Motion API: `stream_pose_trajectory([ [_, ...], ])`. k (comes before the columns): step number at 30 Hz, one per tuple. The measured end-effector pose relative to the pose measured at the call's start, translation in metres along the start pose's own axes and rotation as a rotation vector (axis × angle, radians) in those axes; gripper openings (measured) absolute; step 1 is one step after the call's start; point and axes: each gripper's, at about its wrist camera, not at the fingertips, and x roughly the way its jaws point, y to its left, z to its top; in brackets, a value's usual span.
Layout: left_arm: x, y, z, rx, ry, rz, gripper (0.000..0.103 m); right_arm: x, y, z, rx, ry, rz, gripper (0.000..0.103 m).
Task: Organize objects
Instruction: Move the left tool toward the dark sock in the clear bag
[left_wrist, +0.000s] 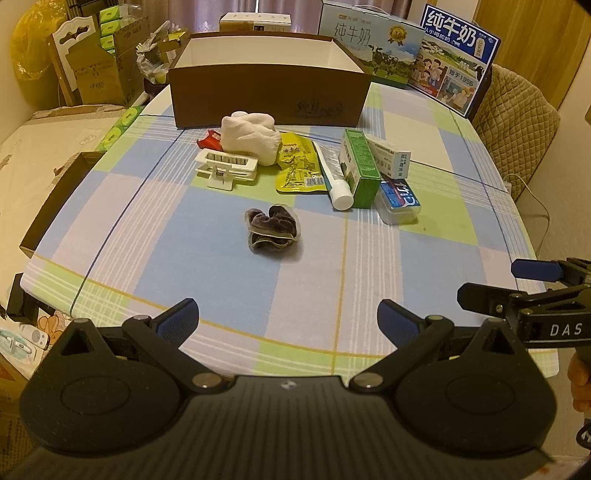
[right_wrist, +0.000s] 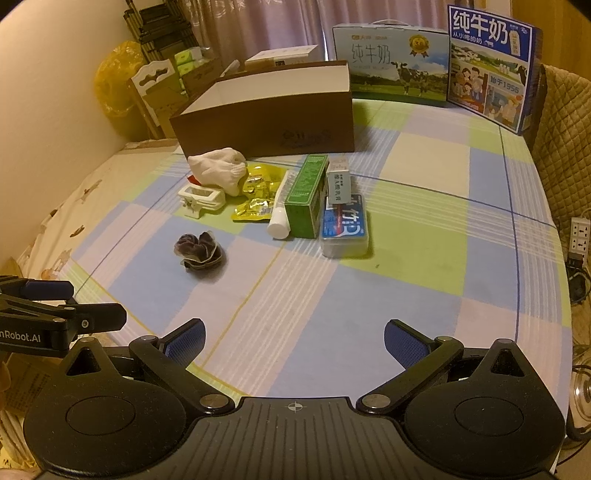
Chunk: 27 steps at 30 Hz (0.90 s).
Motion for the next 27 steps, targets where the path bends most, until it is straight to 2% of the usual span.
stream_pose_trajectory([
  [27,0.017,0.009,0.018,-0.004,0.034,0.0,0.101,0.021,-0.003,0.017,0.002,0.04,0.01,0.101],
])
